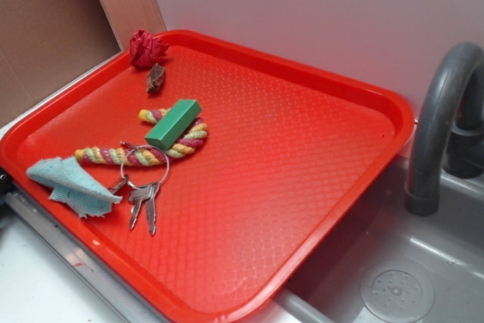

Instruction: Grab the red paper.

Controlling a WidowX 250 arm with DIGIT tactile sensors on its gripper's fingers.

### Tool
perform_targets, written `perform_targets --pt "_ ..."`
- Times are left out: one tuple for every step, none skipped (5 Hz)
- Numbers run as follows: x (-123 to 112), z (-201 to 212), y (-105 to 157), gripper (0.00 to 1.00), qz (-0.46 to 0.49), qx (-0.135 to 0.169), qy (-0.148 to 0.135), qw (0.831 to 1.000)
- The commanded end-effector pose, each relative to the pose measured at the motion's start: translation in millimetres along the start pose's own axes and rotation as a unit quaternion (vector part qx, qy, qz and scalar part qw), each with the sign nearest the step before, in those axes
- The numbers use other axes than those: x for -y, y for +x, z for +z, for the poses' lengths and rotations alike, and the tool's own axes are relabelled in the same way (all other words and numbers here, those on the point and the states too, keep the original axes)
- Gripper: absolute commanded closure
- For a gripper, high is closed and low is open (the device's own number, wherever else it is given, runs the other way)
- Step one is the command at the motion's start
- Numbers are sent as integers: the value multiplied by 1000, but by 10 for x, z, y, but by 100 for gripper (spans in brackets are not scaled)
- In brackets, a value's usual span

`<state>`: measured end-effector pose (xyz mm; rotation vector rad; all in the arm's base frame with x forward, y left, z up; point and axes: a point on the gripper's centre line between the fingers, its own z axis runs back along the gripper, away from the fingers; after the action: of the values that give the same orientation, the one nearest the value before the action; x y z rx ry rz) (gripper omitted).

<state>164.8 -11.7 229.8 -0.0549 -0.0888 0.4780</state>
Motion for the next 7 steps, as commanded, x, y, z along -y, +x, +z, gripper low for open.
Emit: perform_targets --pt "-58 -161 506 0 255 51 -23 965" --pt "-70 -420 773 0 341 93 -22 935" --pt "-36 -698 992 0 372 129 -13 919" --pt "67 -960 1147 0 390 150 -2 908" --pt "167 -1242 1272 0 395 168 14 903" --pt "205 -1482 1361 0 405 174 31 897" --pt "186 -1619 1429 0 412 177 42 893"
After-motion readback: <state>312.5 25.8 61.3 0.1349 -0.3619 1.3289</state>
